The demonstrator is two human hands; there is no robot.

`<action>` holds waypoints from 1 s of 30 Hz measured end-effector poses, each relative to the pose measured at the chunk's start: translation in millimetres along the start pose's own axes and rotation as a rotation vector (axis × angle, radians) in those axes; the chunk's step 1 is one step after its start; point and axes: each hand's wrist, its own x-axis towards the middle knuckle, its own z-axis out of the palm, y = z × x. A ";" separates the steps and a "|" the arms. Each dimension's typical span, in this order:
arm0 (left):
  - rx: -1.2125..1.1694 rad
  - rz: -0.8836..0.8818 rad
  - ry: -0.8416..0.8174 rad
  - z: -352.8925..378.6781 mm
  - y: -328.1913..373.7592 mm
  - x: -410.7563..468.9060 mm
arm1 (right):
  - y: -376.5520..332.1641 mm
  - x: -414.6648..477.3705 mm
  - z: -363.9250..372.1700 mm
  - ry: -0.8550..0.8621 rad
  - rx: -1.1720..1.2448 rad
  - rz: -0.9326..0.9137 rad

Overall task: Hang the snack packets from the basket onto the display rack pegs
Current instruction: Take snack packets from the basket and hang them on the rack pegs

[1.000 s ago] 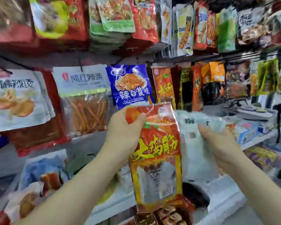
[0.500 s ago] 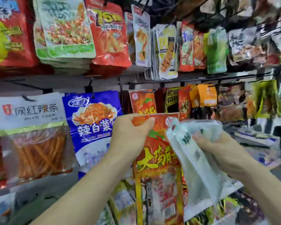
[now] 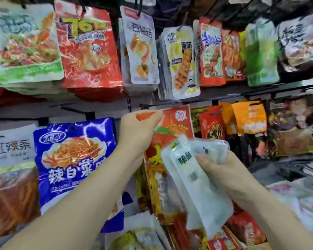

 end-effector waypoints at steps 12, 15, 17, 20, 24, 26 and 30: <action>0.242 0.054 -0.012 1.7 -4.1 21.6 | 9.3 10.2 4.3 0.071 0.063 0.094; 0.323 0.060 -0.021 -1.2 -8.0 24.2 | 11.6 9.2 1.6 0.030 0.024 0.105; 0.355 0.088 -0.023 -2.5 -9.8 26.4 | 13.8 4.9 -3.4 -0.010 0.003 0.110; 0.374 0.061 -0.044 -4.7 -11.8 27.4 | 18.2 -3.4 -14.3 -0.018 -0.003 0.153; 0.609 0.159 -0.077 -12.2 -20.5 25.2 | 25.7 -9.0 -36.1 0.092 0.046 0.219; 0.798 0.264 -0.086 -13.9 -24.6 26.4 | 27.6 -11.1 -43.8 0.155 0.105 0.240; 1.074 0.323 -0.069 -12.0 -25.4 36.4 | 34.7 -13.7 -39.2 0.158 0.076 0.207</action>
